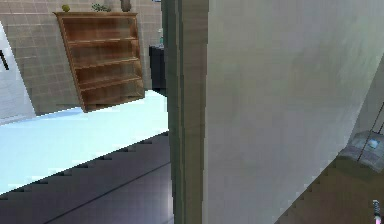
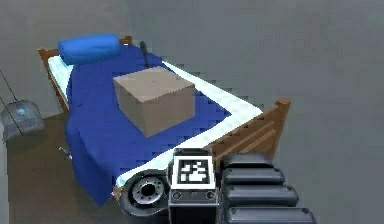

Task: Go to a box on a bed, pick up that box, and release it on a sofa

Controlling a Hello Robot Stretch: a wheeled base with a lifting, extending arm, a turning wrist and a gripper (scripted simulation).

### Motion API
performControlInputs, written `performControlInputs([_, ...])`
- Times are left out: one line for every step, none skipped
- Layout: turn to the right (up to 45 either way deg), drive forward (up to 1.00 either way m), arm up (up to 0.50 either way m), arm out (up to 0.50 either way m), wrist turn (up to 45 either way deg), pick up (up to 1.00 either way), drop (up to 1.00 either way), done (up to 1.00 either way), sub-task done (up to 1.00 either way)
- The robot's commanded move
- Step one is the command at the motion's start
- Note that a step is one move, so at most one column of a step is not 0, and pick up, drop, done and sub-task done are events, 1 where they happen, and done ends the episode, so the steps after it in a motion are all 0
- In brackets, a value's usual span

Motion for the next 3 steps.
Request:
performControlInputs([45.0, 0.0, 0.0, 0.0, 0.0, 0.0, 0.0, 0.0, 0.0])
performControlInputs([45.0, 0.0, 0.0, 0.0, 0.0, 0.0, 0.0, 0.0, 0.0])
performControlInputs([18.0, 0.0, 0.0, 0.0, 0.0, 0.0, 0.0, 0.0, 0.0])
